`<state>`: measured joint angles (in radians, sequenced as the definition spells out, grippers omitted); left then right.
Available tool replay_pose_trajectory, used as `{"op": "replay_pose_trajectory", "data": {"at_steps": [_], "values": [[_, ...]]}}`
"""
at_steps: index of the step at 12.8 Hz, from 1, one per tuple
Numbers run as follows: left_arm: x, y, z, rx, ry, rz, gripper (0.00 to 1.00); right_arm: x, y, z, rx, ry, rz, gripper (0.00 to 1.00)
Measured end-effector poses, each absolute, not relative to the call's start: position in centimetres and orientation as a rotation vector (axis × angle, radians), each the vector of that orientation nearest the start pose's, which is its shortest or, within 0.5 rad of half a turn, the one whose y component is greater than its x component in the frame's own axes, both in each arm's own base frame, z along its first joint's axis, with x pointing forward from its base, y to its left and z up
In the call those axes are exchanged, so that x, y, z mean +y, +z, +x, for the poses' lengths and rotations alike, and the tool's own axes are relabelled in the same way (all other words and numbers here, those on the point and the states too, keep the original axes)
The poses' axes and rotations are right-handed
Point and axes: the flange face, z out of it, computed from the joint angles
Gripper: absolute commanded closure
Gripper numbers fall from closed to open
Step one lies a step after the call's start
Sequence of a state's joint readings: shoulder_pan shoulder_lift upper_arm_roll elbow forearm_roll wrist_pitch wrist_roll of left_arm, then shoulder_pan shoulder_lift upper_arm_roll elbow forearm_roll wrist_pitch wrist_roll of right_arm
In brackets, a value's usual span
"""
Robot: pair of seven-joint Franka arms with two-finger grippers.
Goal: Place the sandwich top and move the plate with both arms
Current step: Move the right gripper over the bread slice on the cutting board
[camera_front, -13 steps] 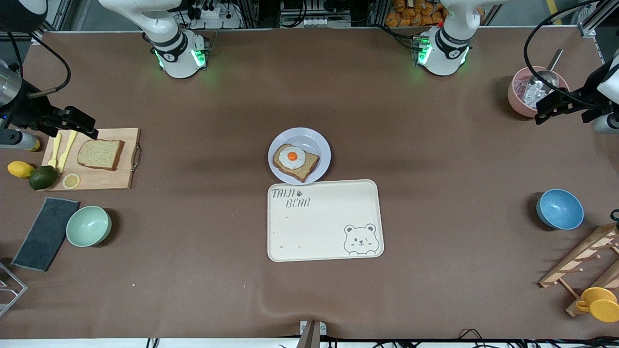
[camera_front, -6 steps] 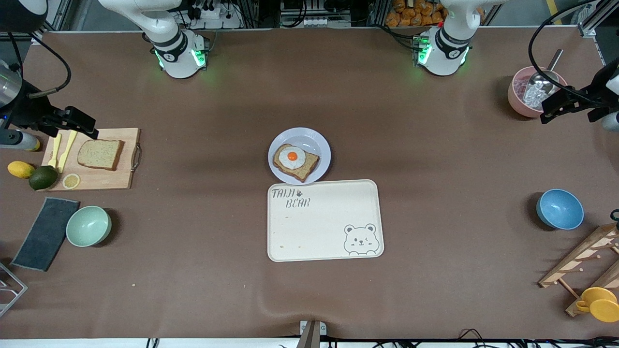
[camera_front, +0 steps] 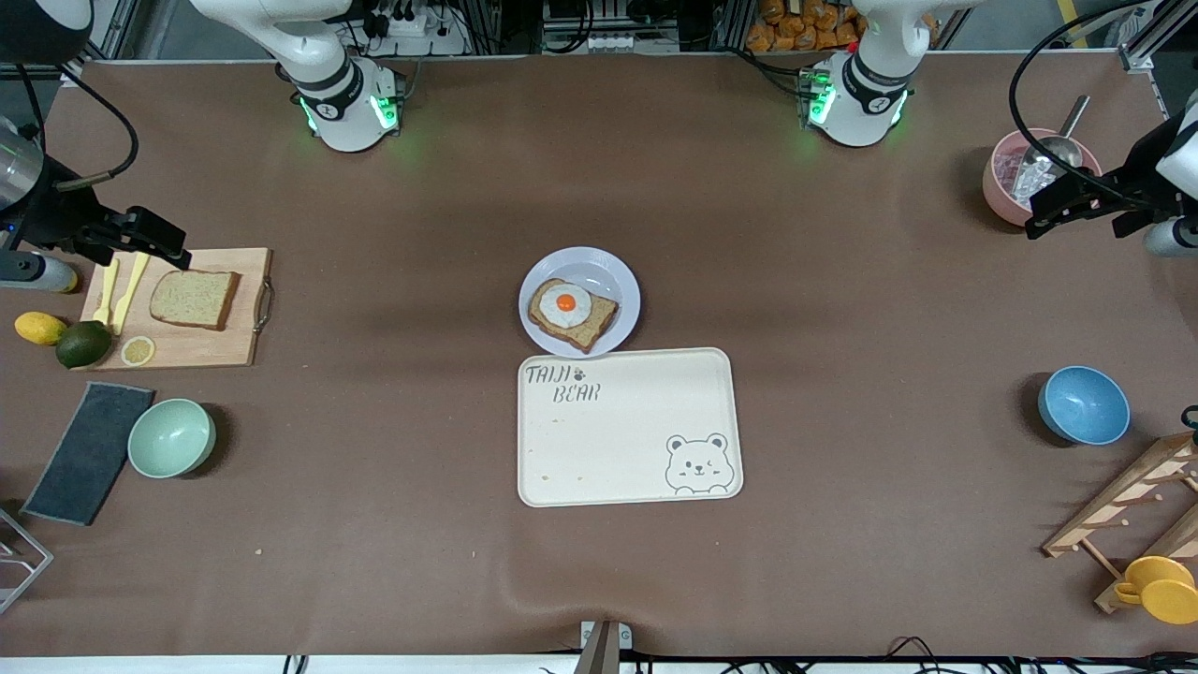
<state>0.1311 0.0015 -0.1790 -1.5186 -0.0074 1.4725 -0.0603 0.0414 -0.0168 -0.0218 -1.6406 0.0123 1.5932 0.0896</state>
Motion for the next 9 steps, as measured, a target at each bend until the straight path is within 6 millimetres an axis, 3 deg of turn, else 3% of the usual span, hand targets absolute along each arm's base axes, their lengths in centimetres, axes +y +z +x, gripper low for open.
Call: {"op": "replay_pose_trajectory", "data": {"at_steps": [3, 6, 9], "values": [[-2.8, 63.9, 54.4, -0.015, 0.078, -3.146, 0.0, 1.8, 58.9, 55.5, 0.088, 0.093, -3.129, 0.0], [-2.9, 63.9, 54.4, -0.013, 0.078, -3.146, 0.0, 5.6, 55.7, 56.6, -0.017, 0.178, -3.135, 0.0], [-3.0, 63.9, 54.4, -0.011, 0.078, -3.146, 0.0, 9.4, 50.6, 58.2, -0.118, 0.28, -3.138, 0.0]]}}
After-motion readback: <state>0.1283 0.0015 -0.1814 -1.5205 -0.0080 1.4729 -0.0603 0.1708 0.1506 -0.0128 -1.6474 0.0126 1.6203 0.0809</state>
